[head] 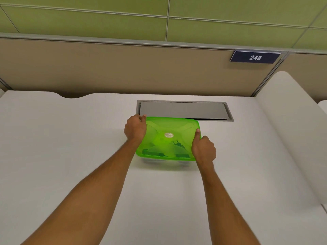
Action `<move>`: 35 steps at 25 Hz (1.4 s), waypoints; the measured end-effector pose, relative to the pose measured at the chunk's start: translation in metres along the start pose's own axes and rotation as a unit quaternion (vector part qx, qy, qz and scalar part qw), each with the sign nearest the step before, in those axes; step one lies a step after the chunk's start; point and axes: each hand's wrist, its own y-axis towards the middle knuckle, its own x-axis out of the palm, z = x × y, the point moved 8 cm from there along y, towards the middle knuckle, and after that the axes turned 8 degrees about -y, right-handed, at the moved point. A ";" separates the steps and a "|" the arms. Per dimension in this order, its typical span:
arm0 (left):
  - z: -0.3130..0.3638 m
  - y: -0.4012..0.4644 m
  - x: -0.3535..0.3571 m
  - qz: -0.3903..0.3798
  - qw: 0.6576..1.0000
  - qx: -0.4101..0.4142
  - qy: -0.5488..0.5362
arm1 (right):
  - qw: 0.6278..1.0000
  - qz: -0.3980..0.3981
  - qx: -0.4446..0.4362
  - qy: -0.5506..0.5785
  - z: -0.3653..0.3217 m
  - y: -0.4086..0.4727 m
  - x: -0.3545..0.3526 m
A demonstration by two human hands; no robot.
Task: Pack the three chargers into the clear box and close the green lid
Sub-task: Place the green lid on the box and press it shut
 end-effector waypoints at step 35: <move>-0.010 -0.079 -0.018 -0.010 0.997 0.027 0.069 | 0.977 -0.121 -0.158 -0.078 -0.095 0.072 0.010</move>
